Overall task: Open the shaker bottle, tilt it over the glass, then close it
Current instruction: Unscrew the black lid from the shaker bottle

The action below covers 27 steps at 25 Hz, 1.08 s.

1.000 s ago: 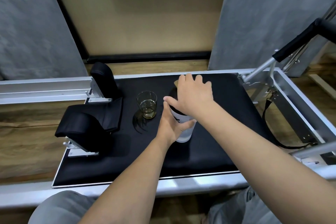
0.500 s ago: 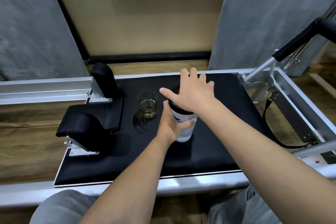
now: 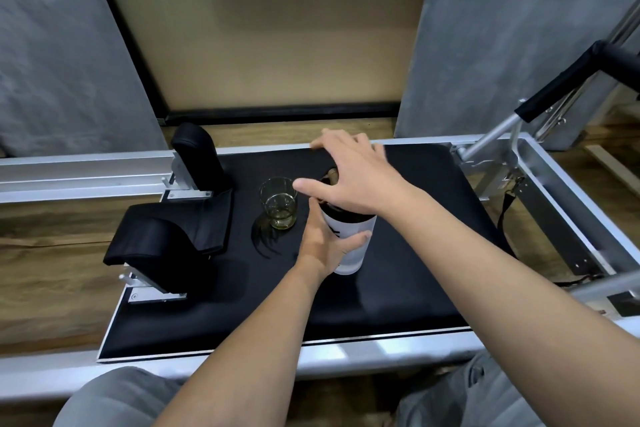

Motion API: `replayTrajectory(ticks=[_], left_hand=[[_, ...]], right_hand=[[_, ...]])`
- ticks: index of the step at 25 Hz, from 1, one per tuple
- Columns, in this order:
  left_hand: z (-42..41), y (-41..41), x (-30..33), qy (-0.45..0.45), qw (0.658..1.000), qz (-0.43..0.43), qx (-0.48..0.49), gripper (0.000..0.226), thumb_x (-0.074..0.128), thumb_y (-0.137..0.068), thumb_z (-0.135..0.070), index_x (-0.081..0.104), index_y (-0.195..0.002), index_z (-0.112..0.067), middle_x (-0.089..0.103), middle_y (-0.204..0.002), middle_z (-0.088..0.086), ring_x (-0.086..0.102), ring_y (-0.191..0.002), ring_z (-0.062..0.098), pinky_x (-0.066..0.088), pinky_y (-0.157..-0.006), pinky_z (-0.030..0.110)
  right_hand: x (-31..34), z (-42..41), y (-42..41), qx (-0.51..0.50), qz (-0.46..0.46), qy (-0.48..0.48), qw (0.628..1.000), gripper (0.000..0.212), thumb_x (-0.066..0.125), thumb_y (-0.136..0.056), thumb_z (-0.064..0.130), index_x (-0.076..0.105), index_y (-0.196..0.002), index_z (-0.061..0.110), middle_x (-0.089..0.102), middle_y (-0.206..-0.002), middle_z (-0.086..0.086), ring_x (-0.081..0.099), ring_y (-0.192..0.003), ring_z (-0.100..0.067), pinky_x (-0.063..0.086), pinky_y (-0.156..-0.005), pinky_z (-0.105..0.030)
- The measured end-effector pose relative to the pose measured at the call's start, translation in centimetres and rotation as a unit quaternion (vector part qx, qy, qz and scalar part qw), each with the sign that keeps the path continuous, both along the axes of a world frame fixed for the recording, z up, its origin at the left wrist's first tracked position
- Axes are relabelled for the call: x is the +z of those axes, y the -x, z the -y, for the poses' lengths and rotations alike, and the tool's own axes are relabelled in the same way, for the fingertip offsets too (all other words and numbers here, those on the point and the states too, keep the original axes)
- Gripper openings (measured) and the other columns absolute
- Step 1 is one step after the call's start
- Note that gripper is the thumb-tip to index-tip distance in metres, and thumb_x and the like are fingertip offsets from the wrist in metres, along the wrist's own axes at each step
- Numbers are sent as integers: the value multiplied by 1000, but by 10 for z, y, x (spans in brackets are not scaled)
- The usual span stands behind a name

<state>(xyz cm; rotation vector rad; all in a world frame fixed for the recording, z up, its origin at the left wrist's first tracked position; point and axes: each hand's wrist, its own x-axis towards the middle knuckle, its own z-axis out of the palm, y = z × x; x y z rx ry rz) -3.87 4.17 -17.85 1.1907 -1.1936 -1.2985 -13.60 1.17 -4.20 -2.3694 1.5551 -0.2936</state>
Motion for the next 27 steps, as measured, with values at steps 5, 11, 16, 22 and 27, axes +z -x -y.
replayTrajectory(ticks=[5, 11, 16, 22, 27], left_hand=[[-2, 3, 6, -46, 998, -10, 32, 49, 78, -88, -7, 51, -108, -42, 56, -121, -2, 59, -124, 33, 58, -97, 54], [4, -4, -14, 6, 993, 119, 22, 80, 96, -69, -6, 38, -108, -45, 59, -118, -15, 59, -105, -6, 49, -89, 12], [3, -6, -13, 14, 990, 134, 27, 80, 98, -66, -22, 37, -116, -37, 58, -118, -15, 60, -104, -2, 50, -89, 18], [3, -7, -19, 8, 991, 128, 27, 76, 97, -70, -17, 40, -111, -46, 55, -121, -23, 59, -99, -21, 51, -89, 21], [2, -7, -26, 15, 989, 143, 35, 79, 98, -69, -22, 39, -113, -50, 54, -125, -23, 58, -106, -18, 51, -91, 23]], right_hand=[[-18, 0, -3, -64, -232, 10, 971, 87, 59, -76, 84, 46, -133, 19, 52, -129, -6, 47, -115, -35, 40, -79, -45], [-17, 10, 24, 67, -160, 41, 984, 83, 67, -74, 70, 46, -143, 28, 54, -129, 5, 42, -106, -24, 48, -89, -41], [-15, 17, 51, 4, 192, -29, 981, 75, 78, -68, 60, 56, -134, 33, 63, -121, 14, 55, -116, -11, 51, -98, -34], [-57, 28, 90, -286, 720, -142, 617, 26, 72, -90, 40, 69, -108, 23, 73, -114, -9, 69, -108, -30, 56, -88, -55], [-133, 8, 114, -394, 781, -206, 438, 43, 63, -94, 41, 63, -127, 12, 68, -129, -22, 70, -112, -42, 61, -85, -60]])
